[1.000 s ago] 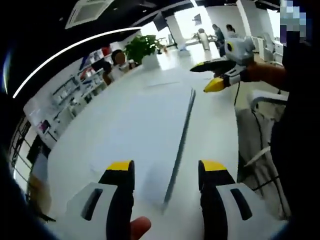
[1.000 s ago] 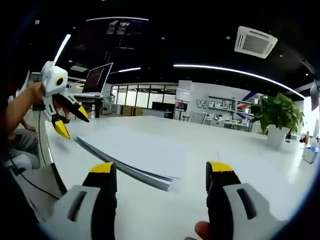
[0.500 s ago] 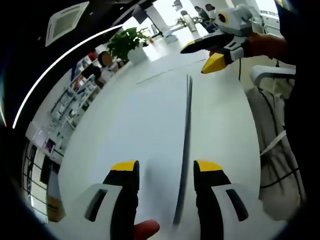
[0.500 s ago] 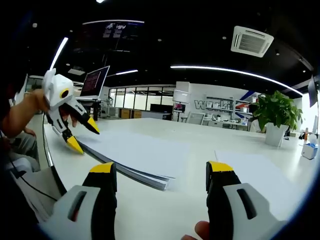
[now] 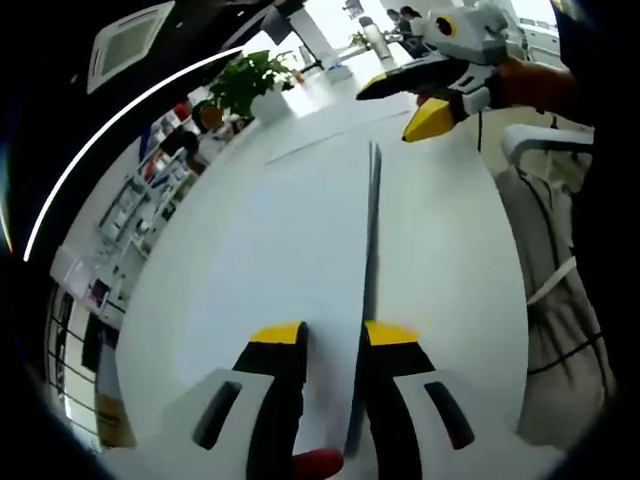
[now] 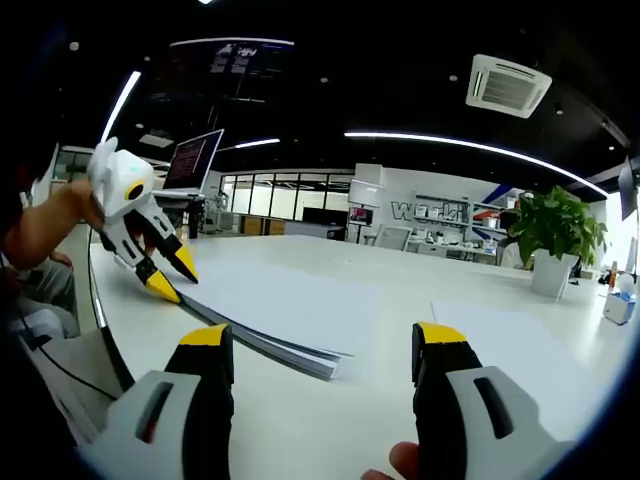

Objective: Grasp the top corner of one sheet in the document stack and pull a single sheet out from the document stack, separating that one sheet from the rest and lifting it clear until the single sheet is fully removed from the stack

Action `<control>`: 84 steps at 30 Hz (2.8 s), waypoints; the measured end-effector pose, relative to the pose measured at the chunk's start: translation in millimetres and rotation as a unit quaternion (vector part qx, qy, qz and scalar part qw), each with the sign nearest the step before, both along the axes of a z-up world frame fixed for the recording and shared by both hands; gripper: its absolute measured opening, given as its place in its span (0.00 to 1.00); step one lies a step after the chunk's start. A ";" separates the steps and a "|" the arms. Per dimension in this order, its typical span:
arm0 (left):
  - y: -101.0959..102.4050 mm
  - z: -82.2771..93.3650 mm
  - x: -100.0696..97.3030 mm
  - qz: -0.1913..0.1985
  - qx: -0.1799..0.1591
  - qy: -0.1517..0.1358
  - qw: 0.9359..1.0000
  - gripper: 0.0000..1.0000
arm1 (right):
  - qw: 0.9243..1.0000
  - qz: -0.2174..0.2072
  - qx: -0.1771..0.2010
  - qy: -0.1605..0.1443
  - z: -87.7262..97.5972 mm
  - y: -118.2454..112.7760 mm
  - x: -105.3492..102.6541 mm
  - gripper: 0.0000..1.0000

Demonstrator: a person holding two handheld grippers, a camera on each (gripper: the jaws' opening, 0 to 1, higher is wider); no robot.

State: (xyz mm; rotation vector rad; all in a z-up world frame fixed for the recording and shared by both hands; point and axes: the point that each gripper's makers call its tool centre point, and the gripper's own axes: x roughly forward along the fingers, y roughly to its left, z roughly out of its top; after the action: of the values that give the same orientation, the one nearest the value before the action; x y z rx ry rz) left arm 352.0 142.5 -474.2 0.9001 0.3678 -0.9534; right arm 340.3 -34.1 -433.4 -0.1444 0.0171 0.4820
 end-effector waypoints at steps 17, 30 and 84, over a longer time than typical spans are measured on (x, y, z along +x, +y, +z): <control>0.8 0.2 -0.3 -0.011 -0.064 0.117 0.991 0.24 | 1.000 0.008 0.014 0.014 0.3 -5.4 2.7 0.71; 3.5 3.9 2.6 -0.033 -0.119 0.199 0.972 0.25 | 1.000 0.011 0.005 0.016 -1.0 -7.4 3.0 0.71; 7.5 15.7 4.1 -0.072 -0.304 0.353 0.882 0.22 | 0.990 0.005 -0.122 -0.070 12.3 13.7 -1.6 0.61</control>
State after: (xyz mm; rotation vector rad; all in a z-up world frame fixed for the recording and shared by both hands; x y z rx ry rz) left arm 356.1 150.0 -458.6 -0.0273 0.5747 -1.4216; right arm 338.8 -20.4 -421.1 -0.4174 -0.0625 0.4777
